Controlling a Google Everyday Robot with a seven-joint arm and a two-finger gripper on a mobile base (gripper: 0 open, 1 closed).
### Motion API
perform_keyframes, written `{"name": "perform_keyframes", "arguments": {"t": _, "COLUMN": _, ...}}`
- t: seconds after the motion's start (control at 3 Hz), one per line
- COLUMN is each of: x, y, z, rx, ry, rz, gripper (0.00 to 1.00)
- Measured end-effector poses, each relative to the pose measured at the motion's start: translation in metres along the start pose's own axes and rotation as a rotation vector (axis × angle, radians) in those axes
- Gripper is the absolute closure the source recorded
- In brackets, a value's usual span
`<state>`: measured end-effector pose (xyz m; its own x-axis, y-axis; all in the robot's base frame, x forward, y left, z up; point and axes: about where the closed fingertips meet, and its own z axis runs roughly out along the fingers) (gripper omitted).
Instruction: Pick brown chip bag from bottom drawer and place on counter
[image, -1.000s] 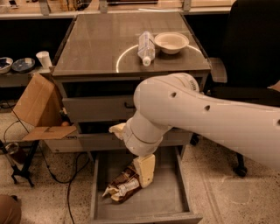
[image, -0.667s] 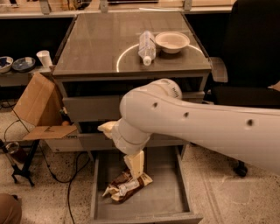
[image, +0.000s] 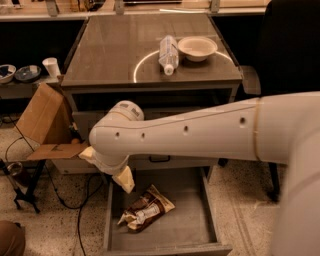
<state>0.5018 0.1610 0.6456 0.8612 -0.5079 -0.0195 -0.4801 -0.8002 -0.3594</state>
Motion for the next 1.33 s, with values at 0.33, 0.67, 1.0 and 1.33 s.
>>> {"name": "perform_keyframes", "arguments": {"t": 0.33, "x": -0.007, "y": -0.008, "z": 0.011, "rx": -0.006, "ry": 0.003, "rz": -0.05, "gripper": 0.0}}
{"name": "perform_keyframes", "arguments": {"t": 0.67, "x": -0.008, "y": -0.008, "z": 0.009, "rx": -0.011, "ry": 0.013, "rz": -0.051, "gripper": 0.0}}
{"name": "perform_keyframes", "arguments": {"t": 1.0, "x": 0.007, "y": 0.016, "z": 0.033, "rx": -0.119, "ry": 0.048, "rz": -0.036, "gripper": 0.0}}
{"name": "perform_keyframes", "arguments": {"t": 1.33, "x": 0.029, "y": 0.074, "z": 0.075, "rx": -0.226, "ry": 0.055, "rz": 0.015, "gripper": 0.0}}
